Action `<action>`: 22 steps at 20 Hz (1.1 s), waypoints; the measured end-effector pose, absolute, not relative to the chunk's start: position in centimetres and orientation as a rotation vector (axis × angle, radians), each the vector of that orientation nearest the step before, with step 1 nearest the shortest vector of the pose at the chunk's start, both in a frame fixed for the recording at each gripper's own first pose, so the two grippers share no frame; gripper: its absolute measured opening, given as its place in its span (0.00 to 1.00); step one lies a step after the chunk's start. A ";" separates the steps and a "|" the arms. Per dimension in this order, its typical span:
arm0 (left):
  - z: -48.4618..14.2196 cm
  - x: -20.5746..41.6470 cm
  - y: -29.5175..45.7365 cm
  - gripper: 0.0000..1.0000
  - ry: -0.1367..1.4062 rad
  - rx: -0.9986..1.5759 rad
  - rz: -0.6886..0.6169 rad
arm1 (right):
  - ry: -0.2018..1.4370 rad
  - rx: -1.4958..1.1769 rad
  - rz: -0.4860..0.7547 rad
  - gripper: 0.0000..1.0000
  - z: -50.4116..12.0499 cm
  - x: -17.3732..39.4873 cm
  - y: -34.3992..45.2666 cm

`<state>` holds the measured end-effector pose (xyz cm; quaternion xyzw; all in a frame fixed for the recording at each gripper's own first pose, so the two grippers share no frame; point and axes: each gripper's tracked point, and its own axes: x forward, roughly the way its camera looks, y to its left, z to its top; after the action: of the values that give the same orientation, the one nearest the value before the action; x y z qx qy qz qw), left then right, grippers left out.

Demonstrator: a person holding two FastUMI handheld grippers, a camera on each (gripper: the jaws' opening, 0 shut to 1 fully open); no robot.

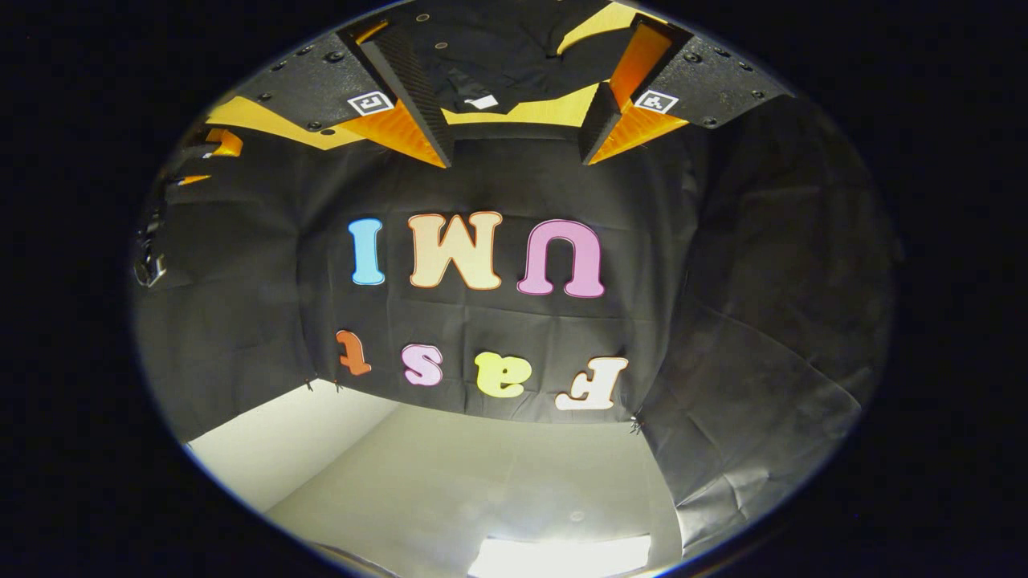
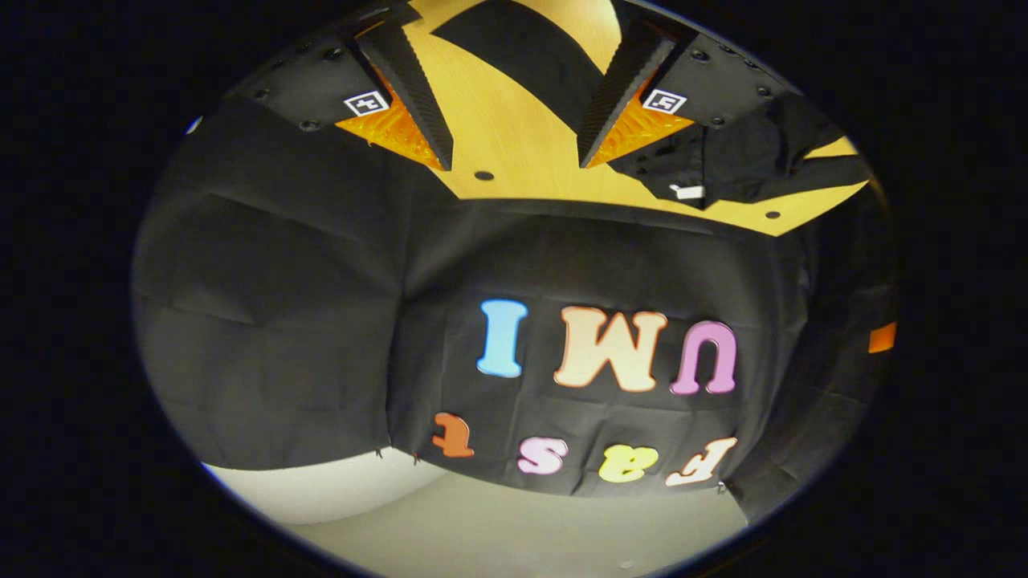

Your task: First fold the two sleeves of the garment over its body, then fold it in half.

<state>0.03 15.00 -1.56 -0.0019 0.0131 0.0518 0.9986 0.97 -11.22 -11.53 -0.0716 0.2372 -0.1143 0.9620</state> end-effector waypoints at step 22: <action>-3.9 0.0 9.1 0.92 0.108 0.035 0.168 | 1.221 0.049 -0.140 0.89 -33.5 -7.2 -18.3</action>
<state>0.00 9.10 -3.94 0.0176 0.0539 0.0840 0.9948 -7.20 -18.33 -33.51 0.0232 0.5728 -0.0655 0.8167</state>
